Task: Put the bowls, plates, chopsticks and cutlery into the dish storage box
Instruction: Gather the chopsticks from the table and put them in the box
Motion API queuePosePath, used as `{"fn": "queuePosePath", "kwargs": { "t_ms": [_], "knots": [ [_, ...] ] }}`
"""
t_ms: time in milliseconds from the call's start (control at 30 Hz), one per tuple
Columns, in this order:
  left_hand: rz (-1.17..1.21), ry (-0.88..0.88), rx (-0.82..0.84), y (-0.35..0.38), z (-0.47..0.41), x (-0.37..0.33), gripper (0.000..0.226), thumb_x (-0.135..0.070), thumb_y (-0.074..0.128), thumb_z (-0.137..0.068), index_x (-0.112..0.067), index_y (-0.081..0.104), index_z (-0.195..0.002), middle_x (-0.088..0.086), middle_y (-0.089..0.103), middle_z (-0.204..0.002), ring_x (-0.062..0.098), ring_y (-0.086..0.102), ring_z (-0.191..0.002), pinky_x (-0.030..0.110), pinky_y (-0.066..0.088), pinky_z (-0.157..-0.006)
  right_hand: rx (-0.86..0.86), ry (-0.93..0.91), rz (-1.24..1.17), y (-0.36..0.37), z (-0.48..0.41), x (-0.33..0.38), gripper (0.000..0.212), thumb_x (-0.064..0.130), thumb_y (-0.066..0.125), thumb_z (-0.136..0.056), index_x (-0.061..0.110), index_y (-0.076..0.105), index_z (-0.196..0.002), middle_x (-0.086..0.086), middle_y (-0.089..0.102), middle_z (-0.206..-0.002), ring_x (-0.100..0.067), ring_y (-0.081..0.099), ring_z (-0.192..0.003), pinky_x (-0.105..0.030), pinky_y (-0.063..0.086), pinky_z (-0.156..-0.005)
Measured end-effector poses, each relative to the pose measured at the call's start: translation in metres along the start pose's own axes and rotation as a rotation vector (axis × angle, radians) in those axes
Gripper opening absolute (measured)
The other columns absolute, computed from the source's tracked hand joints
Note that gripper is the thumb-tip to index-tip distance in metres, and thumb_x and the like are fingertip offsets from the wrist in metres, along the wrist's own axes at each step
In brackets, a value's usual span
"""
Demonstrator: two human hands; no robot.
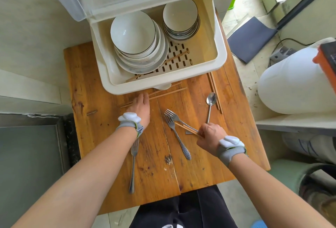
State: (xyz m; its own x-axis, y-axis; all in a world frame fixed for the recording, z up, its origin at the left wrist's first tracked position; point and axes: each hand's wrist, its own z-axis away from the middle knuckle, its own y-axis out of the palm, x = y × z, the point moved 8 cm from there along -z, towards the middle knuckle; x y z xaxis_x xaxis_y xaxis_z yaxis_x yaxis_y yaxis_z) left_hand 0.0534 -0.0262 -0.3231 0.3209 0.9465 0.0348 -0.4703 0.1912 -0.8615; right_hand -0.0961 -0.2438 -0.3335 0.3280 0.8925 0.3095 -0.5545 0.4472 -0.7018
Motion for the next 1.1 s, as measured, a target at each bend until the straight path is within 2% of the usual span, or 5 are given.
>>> {"fn": "queuePosePath", "kwargs": {
  "t_ms": [267, 500, 733, 967, 1100],
  "knots": [
    [-0.151, 0.057, 0.008, -0.003, -0.017, -0.020, 0.031, -0.005, 0.045, -0.093, -0.003, 0.048, -0.123, 0.015, 0.049, -0.121, 0.031, 0.049, -0.110, 0.034, 0.040, -0.071, -0.065, -0.072, -0.039, -0.016, -0.005, 0.007, 0.024, 0.029, 0.064, -0.076, 0.017, 0.067, -0.096, -0.001, 0.067, -0.083, -0.024, 0.062, -0.077, -0.030, 0.049, -0.066],
    [-0.059, 0.032, 0.011, 0.009, 0.011, -0.018, 0.027, -0.001, 0.049, -0.088, -0.003, 0.054, -0.114, 0.013, 0.055, -0.116, 0.028, 0.052, -0.108, 0.033, 0.042, -0.068, -0.109, -0.081, -0.048, -0.033, -0.002, 0.016, 0.022, 0.029, 0.066, -0.078, 0.017, 0.069, -0.097, 0.000, 0.069, -0.085, -0.022, 0.063, -0.076, -0.027, 0.050, -0.065],
    [0.042, 0.056, -0.130, -0.018, 0.059, 0.005, 0.023, -0.001, 0.052, -0.083, -0.003, 0.057, -0.106, 0.014, 0.055, -0.109, 0.031, 0.051, -0.106, 0.035, 0.038, -0.064, -0.219, -0.111, -0.085, -0.063, 0.019, 0.042, 0.017, 0.023, 0.066, -0.077, 0.017, 0.070, -0.093, -0.001, 0.071, -0.084, -0.025, 0.064, -0.076, -0.030, 0.051, -0.067],
    [0.145, 0.086, -0.324, -0.058, 0.109, 0.028, 0.022, 0.007, 0.070, -0.061, -0.003, 0.063, -0.079, 0.013, 0.059, -0.079, 0.035, 0.060, -0.075, 0.033, 0.043, -0.047, -0.351, -0.224, -0.084, -0.109, 0.052, 0.093, 0.015, 0.023, 0.065, -0.079, 0.017, 0.070, -0.091, 0.001, 0.070, -0.082, -0.022, 0.065, -0.073, -0.035, 0.056, -0.071],
    [0.182, 0.053, -0.351, -0.081, 0.127, 0.044, 0.023, 0.006, 0.068, -0.062, -0.004, 0.064, -0.082, 0.013, 0.059, -0.081, 0.035, 0.060, -0.078, 0.036, 0.048, -0.049, -0.445, -0.299, -0.075, -0.161, 0.065, 0.132, 0.015, 0.024, 0.067, -0.081, 0.017, 0.071, -0.094, 0.003, 0.071, -0.084, -0.018, 0.066, -0.075, -0.032, 0.056, -0.074]
  ]
}}
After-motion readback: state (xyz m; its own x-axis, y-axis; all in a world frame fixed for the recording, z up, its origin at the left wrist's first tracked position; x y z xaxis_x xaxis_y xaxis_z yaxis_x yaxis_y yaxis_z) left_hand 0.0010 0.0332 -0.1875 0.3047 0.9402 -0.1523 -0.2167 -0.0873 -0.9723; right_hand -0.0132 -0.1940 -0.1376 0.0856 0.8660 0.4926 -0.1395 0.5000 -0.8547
